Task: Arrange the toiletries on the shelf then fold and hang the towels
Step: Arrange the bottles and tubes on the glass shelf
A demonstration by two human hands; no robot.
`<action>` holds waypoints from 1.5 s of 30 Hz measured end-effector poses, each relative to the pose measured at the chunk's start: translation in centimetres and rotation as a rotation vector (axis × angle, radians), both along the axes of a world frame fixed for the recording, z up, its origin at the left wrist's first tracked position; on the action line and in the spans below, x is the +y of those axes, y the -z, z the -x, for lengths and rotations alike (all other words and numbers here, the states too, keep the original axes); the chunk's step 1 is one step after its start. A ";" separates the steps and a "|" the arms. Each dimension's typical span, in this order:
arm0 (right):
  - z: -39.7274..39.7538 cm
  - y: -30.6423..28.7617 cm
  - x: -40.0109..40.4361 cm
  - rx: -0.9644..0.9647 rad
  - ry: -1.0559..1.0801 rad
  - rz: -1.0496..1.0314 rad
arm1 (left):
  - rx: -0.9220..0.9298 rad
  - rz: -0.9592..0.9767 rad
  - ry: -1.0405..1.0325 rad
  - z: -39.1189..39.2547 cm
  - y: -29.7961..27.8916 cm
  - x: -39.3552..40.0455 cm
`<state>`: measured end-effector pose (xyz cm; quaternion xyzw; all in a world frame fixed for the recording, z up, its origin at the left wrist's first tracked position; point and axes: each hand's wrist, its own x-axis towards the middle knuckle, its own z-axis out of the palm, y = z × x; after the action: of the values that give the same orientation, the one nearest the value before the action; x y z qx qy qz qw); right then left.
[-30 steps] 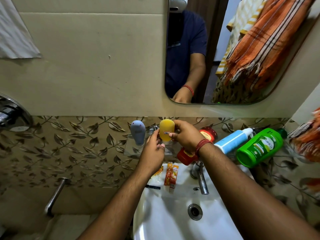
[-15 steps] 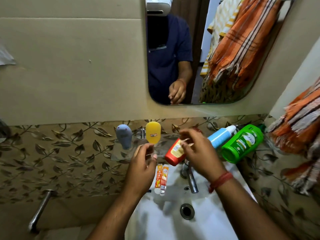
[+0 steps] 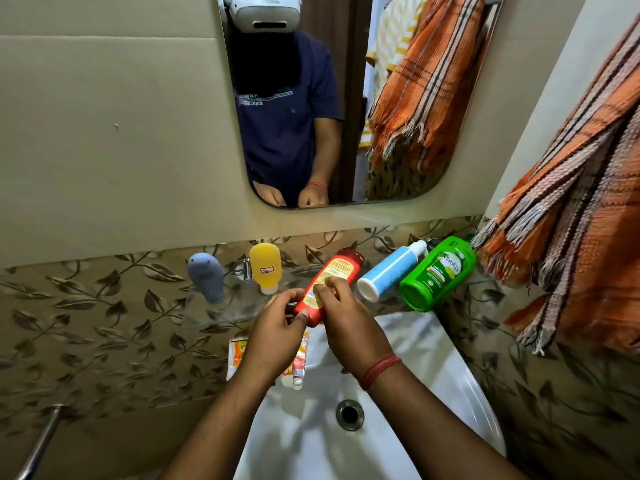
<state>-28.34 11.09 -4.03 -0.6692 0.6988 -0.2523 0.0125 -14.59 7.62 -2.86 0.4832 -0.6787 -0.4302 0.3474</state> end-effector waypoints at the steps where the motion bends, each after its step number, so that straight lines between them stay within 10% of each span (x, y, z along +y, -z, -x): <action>1: 0.1 0.0 0.0 0.010 -0.012 0.024 | 0.031 -0.002 -0.006 0.0 -0.1 0.1; 12: 1.8 -4.3 0.1 -0.318 -0.064 0.337 | 0.357 0.215 0.015 0.7 -4.5 2.1; 24: 5.5 -9.1 -2.8 -0.728 -0.065 0.242 | 0.081 0.019 0.043 3.5 -3.1 -1.9; 31: 5.7 -8.5 -0.4 -0.481 -0.382 0.346 | 0.837 -0.569 0.042 3.8 -7.5 -0.3; 40: 7.0 -7.1 1.7 -0.962 -0.348 0.260 | 0.613 -0.326 0.044 3.3 -8.2 1.1; 45: 6.1 -7.4 -0.1 -0.908 -0.246 0.120 | 0.419 -0.071 0.024 4.3 -7.4 0.5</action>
<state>-34.46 10.97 3.38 -0.5685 0.5226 -0.5558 0.3078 -18.85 8.16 4.57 0.3871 -0.5816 -0.5492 0.4586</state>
